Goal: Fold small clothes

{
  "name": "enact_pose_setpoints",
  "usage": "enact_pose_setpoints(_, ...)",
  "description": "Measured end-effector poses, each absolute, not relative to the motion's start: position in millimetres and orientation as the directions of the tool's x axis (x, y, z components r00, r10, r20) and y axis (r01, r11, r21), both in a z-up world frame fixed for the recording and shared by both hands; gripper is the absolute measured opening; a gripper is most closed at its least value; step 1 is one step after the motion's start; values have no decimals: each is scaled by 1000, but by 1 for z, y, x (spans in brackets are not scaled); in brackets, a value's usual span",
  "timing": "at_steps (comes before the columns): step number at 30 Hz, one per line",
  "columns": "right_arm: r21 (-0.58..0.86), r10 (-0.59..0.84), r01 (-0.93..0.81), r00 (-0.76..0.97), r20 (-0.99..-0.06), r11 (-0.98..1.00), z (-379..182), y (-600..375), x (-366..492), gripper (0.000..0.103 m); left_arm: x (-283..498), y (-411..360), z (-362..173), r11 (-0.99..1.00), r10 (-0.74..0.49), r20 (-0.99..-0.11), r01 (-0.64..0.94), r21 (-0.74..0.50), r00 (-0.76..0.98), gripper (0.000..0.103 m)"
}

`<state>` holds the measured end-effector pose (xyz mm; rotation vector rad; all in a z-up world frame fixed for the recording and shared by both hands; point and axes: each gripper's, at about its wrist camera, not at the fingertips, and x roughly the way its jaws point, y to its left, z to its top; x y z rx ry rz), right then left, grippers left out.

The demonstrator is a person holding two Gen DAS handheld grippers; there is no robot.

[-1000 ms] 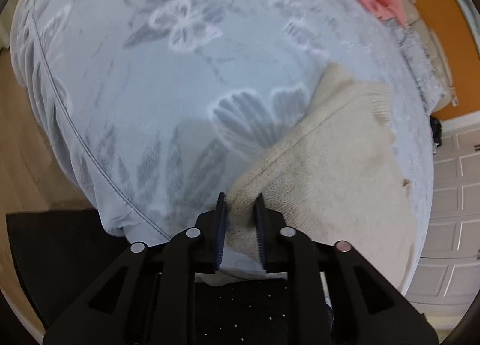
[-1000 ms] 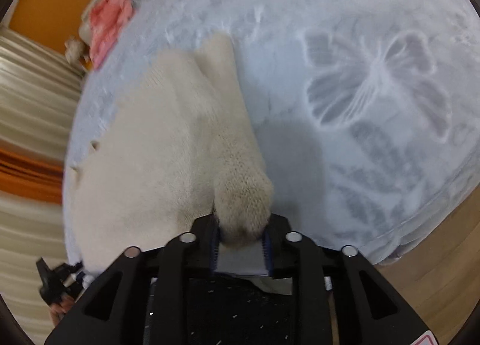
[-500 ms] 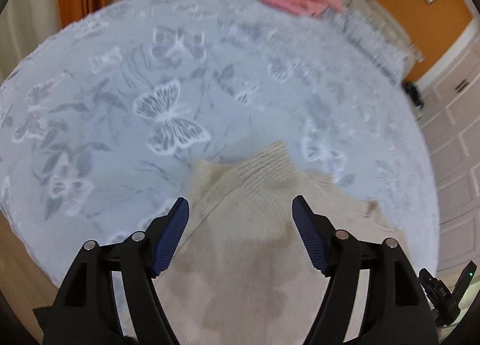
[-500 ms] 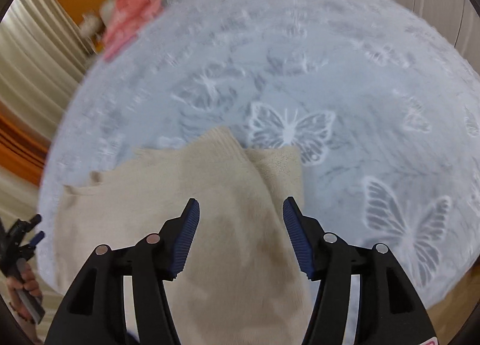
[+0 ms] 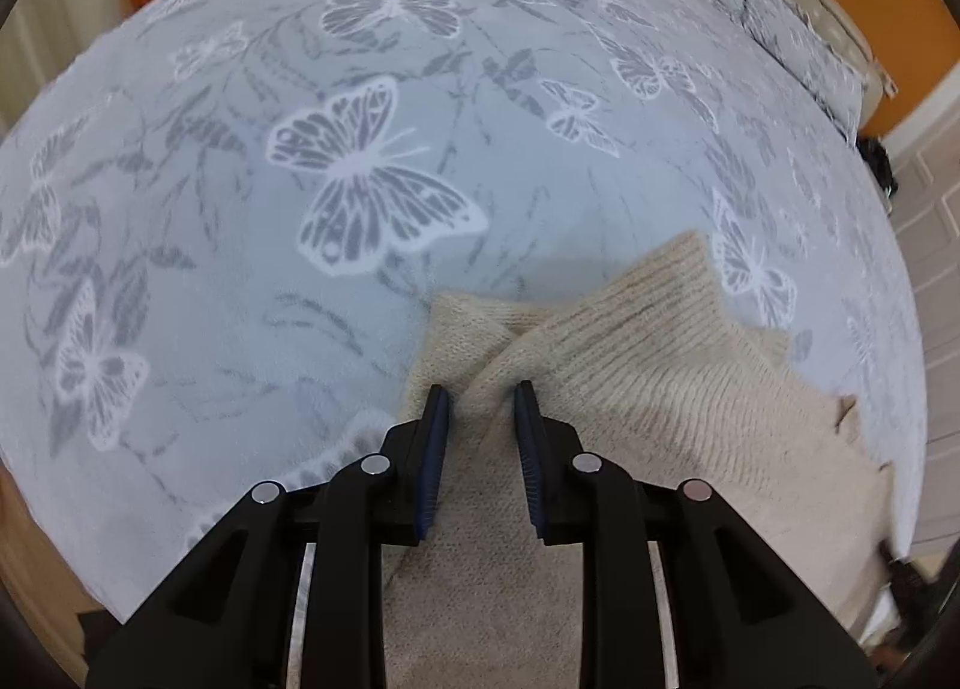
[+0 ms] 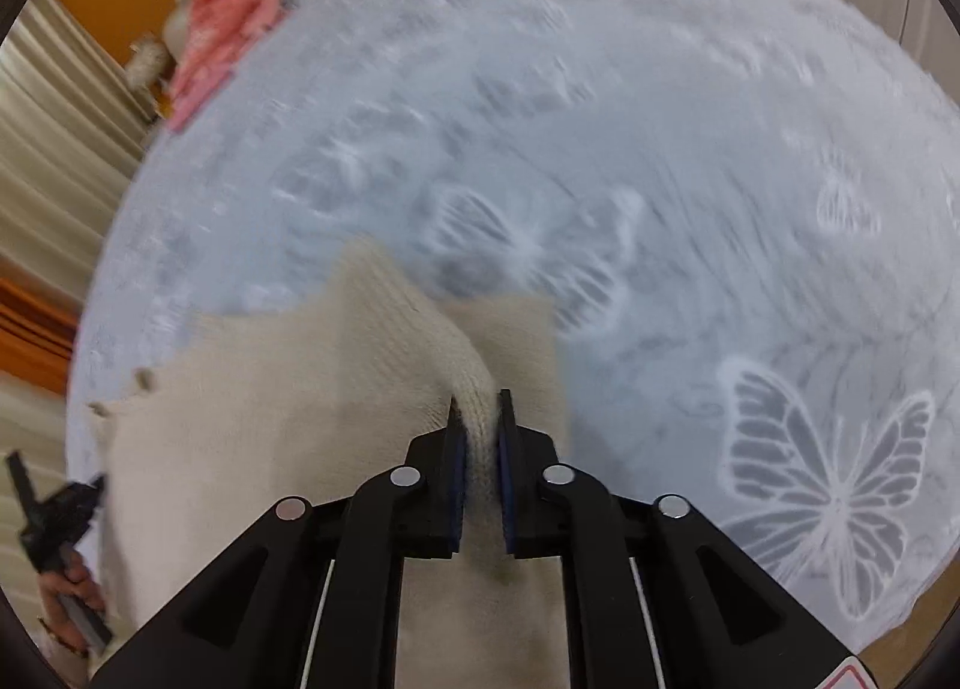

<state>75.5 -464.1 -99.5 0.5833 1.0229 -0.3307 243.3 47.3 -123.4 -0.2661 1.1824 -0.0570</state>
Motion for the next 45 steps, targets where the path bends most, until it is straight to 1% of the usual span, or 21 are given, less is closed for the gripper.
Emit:
enact_pose_setpoints(3,268,-14,457,525,-851,848,-80,-444,80,11,244,50,-124,963,-196,-902,-99,-252,384,23)
enact_pose_setpoints(6,171,-14,478,358,-934,861,-123,-447,96,11,244,47,-124,965,-187,-902,-99,-243,389,24)
enact_pose_setpoints(7,203,5,497,372,-928,843,-129,-454,95,8,243,47,-123,966,-184,-902,-97,-239,390,24)
enact_pose_setpoints(8,263,23,536,411,-911,803,-122,-462,87,10,243,47,-122,966,-183,-904,-99,-238,387,24)
enact_pose_setpoints(10,315,9,576,471,-882,755,-101,-465,70,15,238,56,-113,951,-212,-897,-129,-280,388,28)
enact_pose_setpoints(14,347,3,509,560,-828,787,-57,-437,33,17,207,85,-98,879,-314,-843,-201,-432,437,33)
enact_pose_setpoints(17,252,-7,451,498,-867,856,-64,-404,25,17,175,94,-94,856,-332,-829,-226,-466,450,33)
enact_pose_setpoints(19,172,-35,453,413,-910,875,-88,-400,20,16,159,89,-99,885,-313,-847,-191,-424,429,33)
enact_pose_setpoints(20,143,-39,476,352,-935,868,-114,-403,14,7,154,85,-106,910,-284,-870,-172,-376,402,33)
enact_pose_setpoints(22,222,6,490,405,-914,843,-125,-414,0,6,150,83,-121,931,-250,-898,-165,-325,361,35)
enact_pose_setpoints(23,239,15,511,404,-915,826,-120,-418,-2,3,149,86,-124,925,-260,-894,-171,-339,365,35)
enact_pose_setpoints(24,234,0,536,401,-916,811,-110,-419,-4,4,150,88,-123,922,-264,-893,-175,-344,364,35)
enact_pose_setpoints(26,227,-32,525,439,-898,820,-82,-409,-5,15,151,92,-115,921,-257,-897,-190,-340,360,33)
enact_pose_setpoints(28,250,-19,474,493,-870,844,-58,-396,-3,15,149,97,-105,900,-284,-883,-213,-380,375,34)
enact_pose_setpoints(30,258,18,382,531,-847,887,-37,-367,9,15,146,104,-101,873,-306,-868,-248,-419,391,45)
enact_pose_setpoints(32,266,64,310,535,-843,913,-34,-344,26,15,144,109,-106,856,-297,-873,-298,-423,386,62)
enact_pose_setpoints(34,273,101,260,527,-844,926,-37,-321,47,15,146,108,-118,856,-272,-899,-341,-389,343,63)
enact_pose_setpoints(36,263,125,212,506,-854,941,-42,-295,71,15,147,107,-137,834,-313,-901,-367,-412,300,70)
enact_pose_setpoints(38,259,147,175,480,-865,950,-49,-274,91,14,145,106,-139,827,-332,-883,-348,-442,331,80)
enact_pose_setpoints(43,214,151,110,411,-899,971,-70,-227,134,14,153,98,-141,841,-327,-890,-332,-428,317,81)
enact_pose_setpoints(45,188,143,102,343,-928,977,-93,-218,153,14,155,102,-143,830,-339,-884,-340,-442,323,82)
